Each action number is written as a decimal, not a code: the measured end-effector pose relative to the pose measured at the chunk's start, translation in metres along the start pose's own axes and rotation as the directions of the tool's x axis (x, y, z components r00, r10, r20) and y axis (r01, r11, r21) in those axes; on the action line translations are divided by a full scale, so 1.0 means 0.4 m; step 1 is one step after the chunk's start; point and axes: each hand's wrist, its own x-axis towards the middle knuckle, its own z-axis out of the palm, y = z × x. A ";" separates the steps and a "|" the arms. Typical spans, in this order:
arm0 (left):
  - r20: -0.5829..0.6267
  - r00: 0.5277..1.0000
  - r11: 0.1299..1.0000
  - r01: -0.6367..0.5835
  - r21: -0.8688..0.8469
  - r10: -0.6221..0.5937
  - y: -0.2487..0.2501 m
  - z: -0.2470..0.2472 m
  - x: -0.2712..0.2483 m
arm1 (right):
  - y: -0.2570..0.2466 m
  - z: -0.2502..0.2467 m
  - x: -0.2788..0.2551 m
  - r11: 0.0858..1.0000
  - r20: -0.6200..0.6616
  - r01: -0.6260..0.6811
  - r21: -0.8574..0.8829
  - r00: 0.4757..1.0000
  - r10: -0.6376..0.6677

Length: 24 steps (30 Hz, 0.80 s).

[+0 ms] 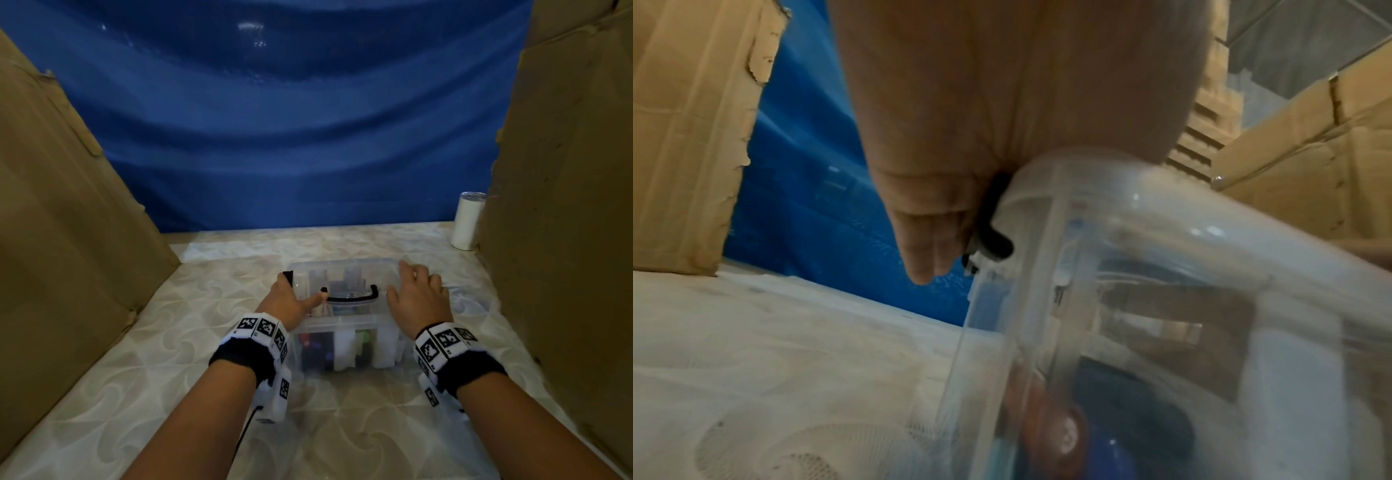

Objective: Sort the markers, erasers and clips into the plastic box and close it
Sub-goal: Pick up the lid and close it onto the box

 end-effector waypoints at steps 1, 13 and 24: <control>-0.005 1.000 1.000 -0.010 0.021 0.010 0.000 0.002 -0.003 | -0.003 0.000 0.000 1.000 -0.037 0.011 -0.001 0.999 -0.011; 0.048 0.996 0.996 -0.075 0.038 0.073 0.016 -0.002 -0.014 | -0.049 0.008 0.044 0.959 0.205 -0.280 0.048 0.942 0.265; 0.104 0.993 0.984 -0.080 0.158 0.064 0.012 0.000 0.008 | -0.038 0.021 0.028 0.990 0.084 -0.131 -0.043 0.987 0.135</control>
